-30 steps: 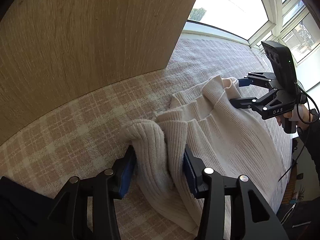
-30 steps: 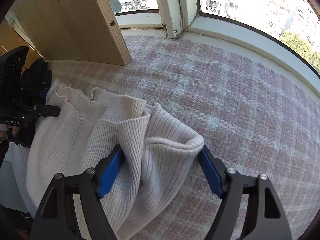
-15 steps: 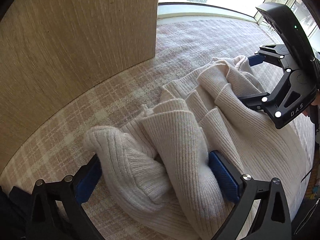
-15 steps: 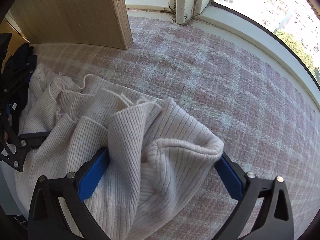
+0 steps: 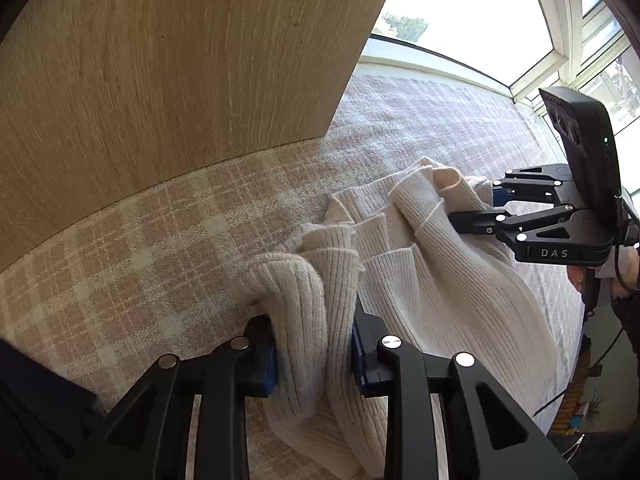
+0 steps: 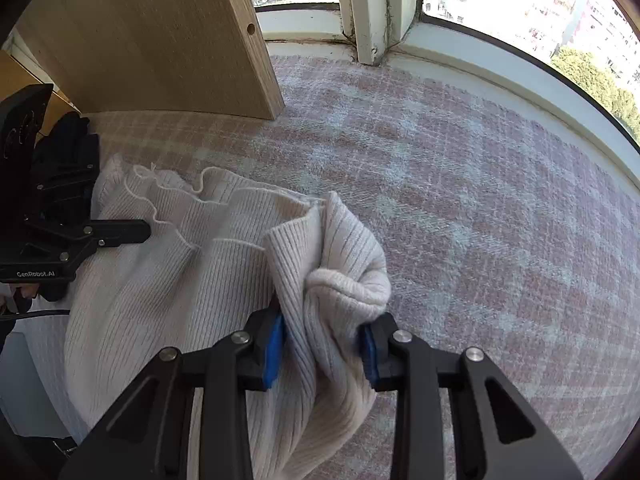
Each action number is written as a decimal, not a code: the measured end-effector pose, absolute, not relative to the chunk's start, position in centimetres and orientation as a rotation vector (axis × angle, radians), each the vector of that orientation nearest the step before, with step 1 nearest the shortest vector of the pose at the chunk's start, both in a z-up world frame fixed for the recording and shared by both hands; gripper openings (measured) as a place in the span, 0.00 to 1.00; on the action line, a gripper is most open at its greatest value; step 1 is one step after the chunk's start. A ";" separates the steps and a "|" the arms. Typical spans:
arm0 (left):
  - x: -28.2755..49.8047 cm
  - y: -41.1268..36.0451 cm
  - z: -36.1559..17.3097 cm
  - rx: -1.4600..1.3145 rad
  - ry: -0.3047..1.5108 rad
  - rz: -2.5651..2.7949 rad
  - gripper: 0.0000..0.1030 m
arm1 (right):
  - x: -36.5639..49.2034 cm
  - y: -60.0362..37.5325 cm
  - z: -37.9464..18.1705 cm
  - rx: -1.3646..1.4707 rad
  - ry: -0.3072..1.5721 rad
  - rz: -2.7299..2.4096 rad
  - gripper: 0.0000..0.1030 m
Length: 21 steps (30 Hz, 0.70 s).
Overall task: Fold clothes
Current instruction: 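Lift the cardigan with both grippers and fold it over toward the collar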
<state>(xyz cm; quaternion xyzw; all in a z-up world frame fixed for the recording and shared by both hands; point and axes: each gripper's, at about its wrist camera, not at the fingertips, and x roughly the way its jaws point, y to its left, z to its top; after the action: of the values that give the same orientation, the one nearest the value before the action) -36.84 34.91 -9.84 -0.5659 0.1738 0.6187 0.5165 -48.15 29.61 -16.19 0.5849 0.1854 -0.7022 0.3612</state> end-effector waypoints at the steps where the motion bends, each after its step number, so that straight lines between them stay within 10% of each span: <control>1: -36.7 34.8 -9.7 -1.343 0.436 1.483 0.24 | -48.1 29.6 -16.1 1.500 0.479 -1.813 0.25; 21: -33.1 26.8 0.3 -1.065 0.243 1.477 0.22 | -40.5 37.4 -5.5 1.187 0.199 -1.924 0.18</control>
<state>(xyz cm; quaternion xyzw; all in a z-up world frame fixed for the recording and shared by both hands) -33.09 26.81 0.26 -0.4606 0.1049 0.6389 0.6072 -40.51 37.40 -5.51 0.4739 0.0796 -0.7686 0.4223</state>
